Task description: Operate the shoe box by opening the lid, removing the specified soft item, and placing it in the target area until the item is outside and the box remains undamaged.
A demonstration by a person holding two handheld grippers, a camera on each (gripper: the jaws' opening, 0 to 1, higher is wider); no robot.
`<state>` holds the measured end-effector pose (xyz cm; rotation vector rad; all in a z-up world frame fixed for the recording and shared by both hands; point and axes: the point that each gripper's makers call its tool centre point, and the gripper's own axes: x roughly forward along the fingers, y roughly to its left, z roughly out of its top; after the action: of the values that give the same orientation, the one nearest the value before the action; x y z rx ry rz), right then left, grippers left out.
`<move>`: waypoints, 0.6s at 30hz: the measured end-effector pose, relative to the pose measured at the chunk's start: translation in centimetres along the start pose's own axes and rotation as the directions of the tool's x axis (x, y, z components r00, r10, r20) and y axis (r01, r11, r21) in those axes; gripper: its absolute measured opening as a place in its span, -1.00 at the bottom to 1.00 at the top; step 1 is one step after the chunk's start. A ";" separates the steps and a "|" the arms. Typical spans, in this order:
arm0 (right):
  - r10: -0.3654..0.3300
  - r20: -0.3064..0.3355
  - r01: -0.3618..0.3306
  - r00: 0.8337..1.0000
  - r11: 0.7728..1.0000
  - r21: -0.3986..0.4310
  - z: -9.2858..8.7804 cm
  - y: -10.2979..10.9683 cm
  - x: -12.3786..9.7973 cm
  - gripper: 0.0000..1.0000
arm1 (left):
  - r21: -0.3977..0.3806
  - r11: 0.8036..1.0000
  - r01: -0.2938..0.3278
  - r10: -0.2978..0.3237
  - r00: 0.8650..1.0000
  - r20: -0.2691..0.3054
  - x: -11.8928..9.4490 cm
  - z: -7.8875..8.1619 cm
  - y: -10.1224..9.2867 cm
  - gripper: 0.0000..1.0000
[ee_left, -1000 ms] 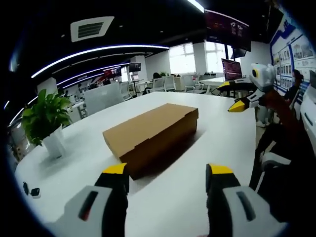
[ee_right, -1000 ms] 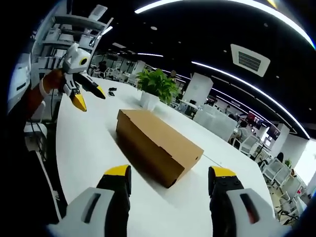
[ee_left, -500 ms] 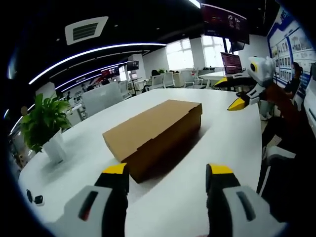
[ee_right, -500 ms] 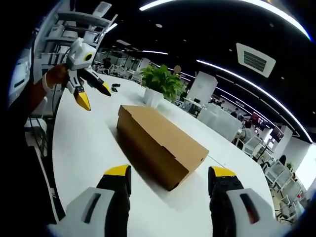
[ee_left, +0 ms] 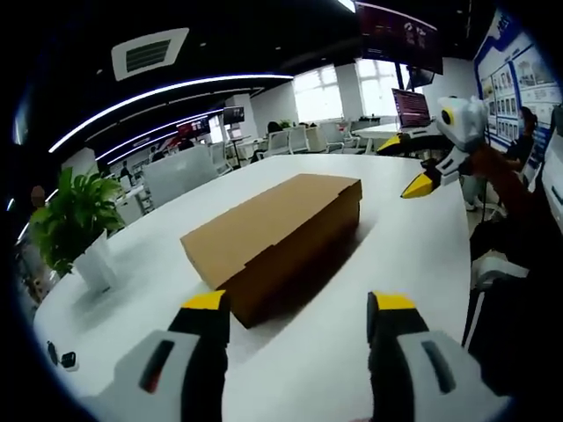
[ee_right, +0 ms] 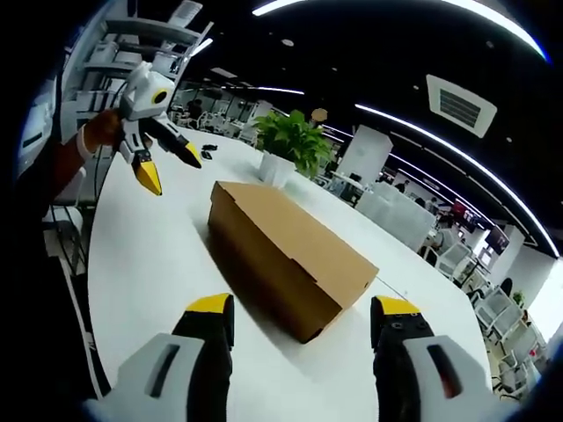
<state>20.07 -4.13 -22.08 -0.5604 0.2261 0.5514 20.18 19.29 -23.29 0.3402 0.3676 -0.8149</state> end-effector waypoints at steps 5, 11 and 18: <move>0.006 -0.003 -0.006 1.000 1.000 -0.007 0.1 0.1 0.4 0.28 | 0.016 1.000 -0.008 0.008 1.000 -0.010 0.3 -0.2 0.4 0.28; 0.010 -0.008 -0.010 1.000 1.000 -0.019 0.1 0.2 1.2 0.27 | 0.031 1.000 -0.005 0.006 1.000 -0.014 0.7 -0.3 0.6 0.28; 0.013 -0.018 -0.014 1.000 0.999 -0.034 0.1 0.4 2.0 0.26 | 0.055 0.998 -0.011 0.013 1.000 -0.023 0.8 -0.7 1.1 0.27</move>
<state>21.49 -2.94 -22.82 -0.5972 0.2383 0.5644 21.44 19.77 -24.05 0.4033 0.3649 -0.8110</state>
